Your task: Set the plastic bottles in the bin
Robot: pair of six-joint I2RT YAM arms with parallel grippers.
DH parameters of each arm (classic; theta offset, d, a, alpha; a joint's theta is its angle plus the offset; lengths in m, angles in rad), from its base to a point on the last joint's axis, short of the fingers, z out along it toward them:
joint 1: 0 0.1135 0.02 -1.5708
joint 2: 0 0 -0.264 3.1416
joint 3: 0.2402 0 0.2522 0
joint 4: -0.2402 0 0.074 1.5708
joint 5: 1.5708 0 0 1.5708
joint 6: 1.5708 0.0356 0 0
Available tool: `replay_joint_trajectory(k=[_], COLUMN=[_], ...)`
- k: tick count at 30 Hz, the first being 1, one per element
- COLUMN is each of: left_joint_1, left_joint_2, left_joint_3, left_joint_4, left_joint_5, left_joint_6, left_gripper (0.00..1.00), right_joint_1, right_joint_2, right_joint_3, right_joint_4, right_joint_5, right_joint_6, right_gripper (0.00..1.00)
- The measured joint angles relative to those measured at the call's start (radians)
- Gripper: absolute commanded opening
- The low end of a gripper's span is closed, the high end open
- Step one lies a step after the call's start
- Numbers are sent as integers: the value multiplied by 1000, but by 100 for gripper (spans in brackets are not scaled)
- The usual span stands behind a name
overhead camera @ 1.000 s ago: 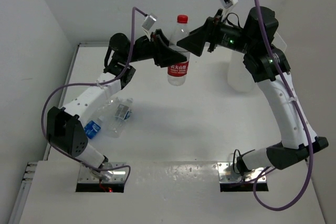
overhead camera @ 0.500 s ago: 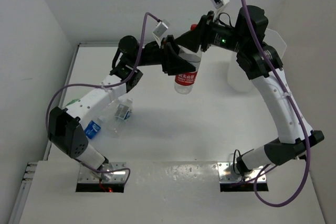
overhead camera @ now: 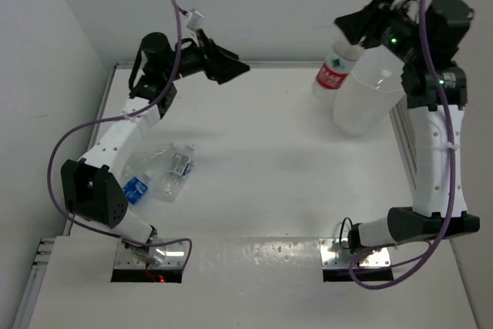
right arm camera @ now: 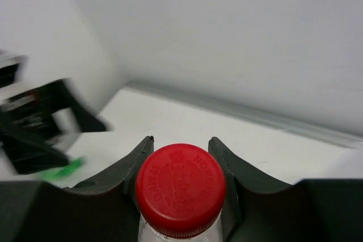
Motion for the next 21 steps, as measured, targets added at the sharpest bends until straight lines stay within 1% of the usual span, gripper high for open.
replay_joint_trajectory(k=[2,4,6,7,12,15,18,19,20,21], left_joint_1=[86,157,182,183,192,219,254,261,267,271], left_joint_2=[0,-1,-8,-16,-64,-79,-82,-82,-82,-81], left_joint_3=[14,35,46,46,38,36,39,40,40,44], left_joint_4=[-63,-129,-171,-196,-294,-363,-481,-534,-582,-638], left_joint_5=[-31,-75,-111,-129,-222,-269,-314,-328,-341,-360], left_joint_6=[65,150,218,253,371,431,513,550,585,629], left_gripper=[100,100,100,100,100,100,100,100,100,100], right_joint_1=[-101,-188,-232,-245,-306,-320,-320,-319,-316,-314], right_joint_2=[0,-10,-18,-20,-10,67,150,177,202,224], right_joint_3=[31,47,43,39,-86,-117,-148,-152,-153,-153], right_joint_4=[-1,23,48,68,228,307,374,389,399,407], right_joint_5=[50,136,215,248,423,505,569,589,608,624], right_joint_6=[-46,-120,-183,-213,-362,-406,-436,-443,-449,-454], right_gripper=[0,0,0,0,0,0,0,3,8,17])
